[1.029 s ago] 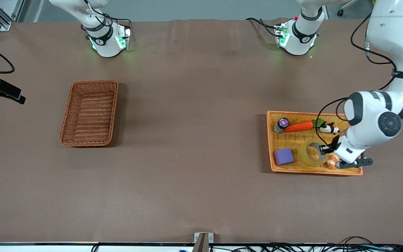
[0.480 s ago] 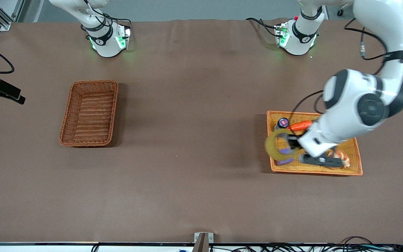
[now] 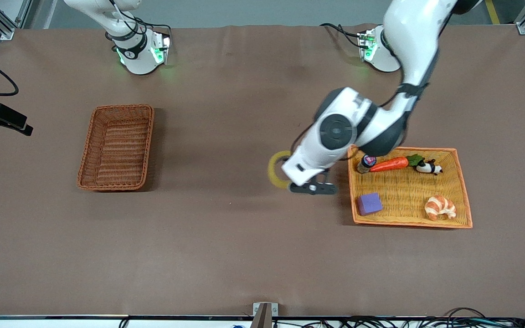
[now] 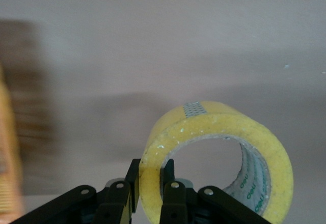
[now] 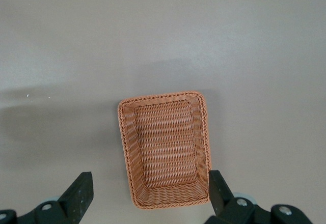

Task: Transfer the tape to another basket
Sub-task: 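Carry the tape roll toward the table middle and set it down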

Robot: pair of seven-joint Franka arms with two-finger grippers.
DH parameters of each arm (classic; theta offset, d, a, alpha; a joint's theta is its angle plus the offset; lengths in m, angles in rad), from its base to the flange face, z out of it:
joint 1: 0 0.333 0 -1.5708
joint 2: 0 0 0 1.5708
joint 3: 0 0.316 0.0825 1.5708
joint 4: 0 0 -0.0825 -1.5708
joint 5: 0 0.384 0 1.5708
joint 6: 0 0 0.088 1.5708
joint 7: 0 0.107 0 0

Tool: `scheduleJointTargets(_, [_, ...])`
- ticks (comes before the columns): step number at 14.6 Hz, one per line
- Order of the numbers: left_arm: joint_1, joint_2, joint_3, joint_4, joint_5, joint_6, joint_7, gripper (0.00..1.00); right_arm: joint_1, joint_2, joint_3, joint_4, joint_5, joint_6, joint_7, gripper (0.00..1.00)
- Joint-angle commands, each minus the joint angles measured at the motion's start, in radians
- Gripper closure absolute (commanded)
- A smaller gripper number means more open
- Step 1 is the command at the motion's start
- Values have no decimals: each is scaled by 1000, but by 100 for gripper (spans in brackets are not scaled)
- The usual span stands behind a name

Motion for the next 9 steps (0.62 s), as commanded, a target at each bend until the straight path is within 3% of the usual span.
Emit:
scheduleJointTargets(1, [-84,126,15,85,3,119,-151,97,-20,-25,10,-30,24,12,-11,0])
scheduleJointTargets(4, [-168,198,43,89,0,236,-224,97,-18,-25,10,-28,24,12,-11,0])
scheduleJointTargets(7, [-226,239,63,89,0,289,-308,84,-18,-24,12,-28,24,12,-13,0])
scheduleJointTargets(8, [-248,238,83,89,0,289,-323,68,-18,-24,12,-28,26,10,-12,0])
scheduleJointTargets(9, [-262,235,94,88,1,287,-348,15,-15,-24,12,-27,26,12,-11,0])
